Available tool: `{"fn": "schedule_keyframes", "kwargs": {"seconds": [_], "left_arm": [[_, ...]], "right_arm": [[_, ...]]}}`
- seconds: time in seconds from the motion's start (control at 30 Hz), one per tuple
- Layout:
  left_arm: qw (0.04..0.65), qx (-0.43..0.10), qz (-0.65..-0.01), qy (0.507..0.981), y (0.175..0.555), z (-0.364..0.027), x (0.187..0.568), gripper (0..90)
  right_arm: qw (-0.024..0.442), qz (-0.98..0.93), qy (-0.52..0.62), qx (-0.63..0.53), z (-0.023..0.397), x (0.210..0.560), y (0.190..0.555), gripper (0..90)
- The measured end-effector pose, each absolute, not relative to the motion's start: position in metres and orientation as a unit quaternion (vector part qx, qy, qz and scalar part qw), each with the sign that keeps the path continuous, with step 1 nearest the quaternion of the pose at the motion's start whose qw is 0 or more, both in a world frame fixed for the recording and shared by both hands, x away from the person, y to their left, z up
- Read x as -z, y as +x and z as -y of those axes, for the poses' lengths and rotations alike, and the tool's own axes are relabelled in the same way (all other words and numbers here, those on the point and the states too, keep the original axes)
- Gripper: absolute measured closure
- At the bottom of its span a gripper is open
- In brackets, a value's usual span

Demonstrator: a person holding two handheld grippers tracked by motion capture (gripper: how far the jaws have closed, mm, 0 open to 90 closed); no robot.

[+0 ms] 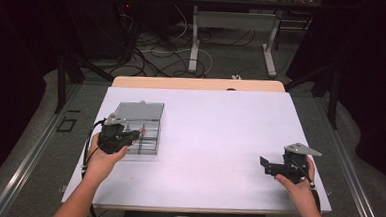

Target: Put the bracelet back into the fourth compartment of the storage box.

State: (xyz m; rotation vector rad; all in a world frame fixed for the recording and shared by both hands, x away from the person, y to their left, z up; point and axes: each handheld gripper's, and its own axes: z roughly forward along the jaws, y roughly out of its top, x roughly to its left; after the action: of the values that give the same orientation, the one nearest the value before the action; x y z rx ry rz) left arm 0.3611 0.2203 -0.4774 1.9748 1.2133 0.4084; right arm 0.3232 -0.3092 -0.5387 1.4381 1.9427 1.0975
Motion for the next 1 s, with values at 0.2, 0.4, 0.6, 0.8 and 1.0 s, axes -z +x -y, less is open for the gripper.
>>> {"fn": "schedule_keyframes", "kwargs": {"seconds": [0.2, 0.4, 0.6, 0.8, 1.0], "left_arm": [[0.380, -0.165, -0.487, 0.769, 0.365, -0.231, 0.479, 87.4], [0.372, -0.166, -0.502, 0.763, 0.367, -0.242, 0.481, 87.4], [0.360, -0.171, -0.514, 0.760, 0.370, -0.252, 0.486, 87.4], [0.353, -0.170, -0.523, 0.757, 0.372, -0.262, 0.490, 87.4], [0.345, -0.166, -0.530, 0.757, 0.374, -0.269, 0.495, 87.4]], "right_arm": [[0.241, -0.710, 0.527, -0.400, 0.309, 0.539, 0.323, 0.0], [0.241, -0.711, 0.528, -0.396, 0.309, 0.540, 0.324, 0.0], [0.238, -0.709, 0.532, -0.397, 0.309, 0.540, 0.324, 0.0], [0.236, -0.708, 0.534, -0.397, 0.309, 0.540, 0.324, 0.0], [0.238, -0.711, 0.531, -0.396, 0.310, 0.541, 0.324, 0.0]]}}
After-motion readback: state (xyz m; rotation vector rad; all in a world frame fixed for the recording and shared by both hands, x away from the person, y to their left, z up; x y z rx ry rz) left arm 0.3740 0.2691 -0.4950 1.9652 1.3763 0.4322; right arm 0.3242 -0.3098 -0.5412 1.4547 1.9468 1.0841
